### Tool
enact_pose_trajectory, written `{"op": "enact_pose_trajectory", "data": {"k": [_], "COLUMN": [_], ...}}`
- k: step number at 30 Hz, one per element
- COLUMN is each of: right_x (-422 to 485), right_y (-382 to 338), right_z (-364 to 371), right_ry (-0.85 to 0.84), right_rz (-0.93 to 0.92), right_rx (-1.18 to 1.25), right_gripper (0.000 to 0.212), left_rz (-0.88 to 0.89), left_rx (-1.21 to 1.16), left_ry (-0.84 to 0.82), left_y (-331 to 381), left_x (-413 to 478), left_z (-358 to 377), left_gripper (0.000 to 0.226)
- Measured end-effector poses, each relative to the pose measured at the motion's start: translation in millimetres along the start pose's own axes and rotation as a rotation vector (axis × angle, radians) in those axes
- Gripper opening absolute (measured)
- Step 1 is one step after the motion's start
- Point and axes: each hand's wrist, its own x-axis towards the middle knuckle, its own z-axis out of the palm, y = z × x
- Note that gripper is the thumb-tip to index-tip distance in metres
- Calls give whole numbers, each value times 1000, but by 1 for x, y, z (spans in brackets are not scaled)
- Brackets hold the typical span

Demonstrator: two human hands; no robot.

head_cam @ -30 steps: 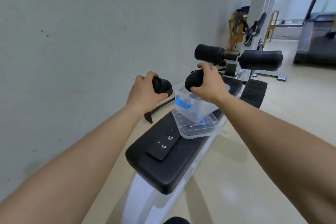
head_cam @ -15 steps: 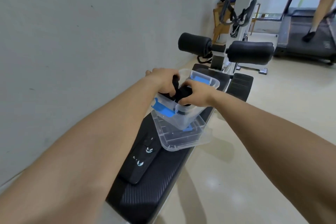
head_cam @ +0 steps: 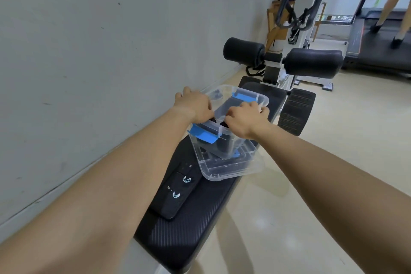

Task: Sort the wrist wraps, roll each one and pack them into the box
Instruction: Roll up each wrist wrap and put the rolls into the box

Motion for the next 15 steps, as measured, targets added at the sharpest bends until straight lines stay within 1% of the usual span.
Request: {"op": "enact_pose_trajectory", "data": {"k": [2, 3, 4, 6, 8, 11, 13, 15], "right_x": [-8, -11, -14, -17, -20, -24, -30, -38], "right_y": [-4, -6, -8, -12, -17, -34, -55, -82], "right_z": [3, 5, 7, 9, 9, -5, -19, -28], "right_ry": [118, 136, 124, 76, 77, 136, 162, 147], "right_rz": [149, 224, 294, 364, 317, 197, 125, 57], "right_rx": [159, 291, 441, 696, 776, 764, 788, 816], "right_gripper": [52, 61, 65, 60, 56, 66, 69, 70], "left_rz": [-85, -156, -229, -333, -376, -424, -448, -477], "left_rx": [-143, -258, -389, -652, -812, -957, -984, -963], "left_ry": [116, 124, 105, 54, 91, 224, 296, 341], "left_y": [-9, -13, -16, -17, -21, -39, -58, -83], "left_x": [-6, -9, -11, -16, -22, -39, -59, -85], "left_z": [9, 12, 16, 20, 21, 6, -10, -23], "left_gripper": [44, 50, 54, 53, 52, 61, 63, 61]}}
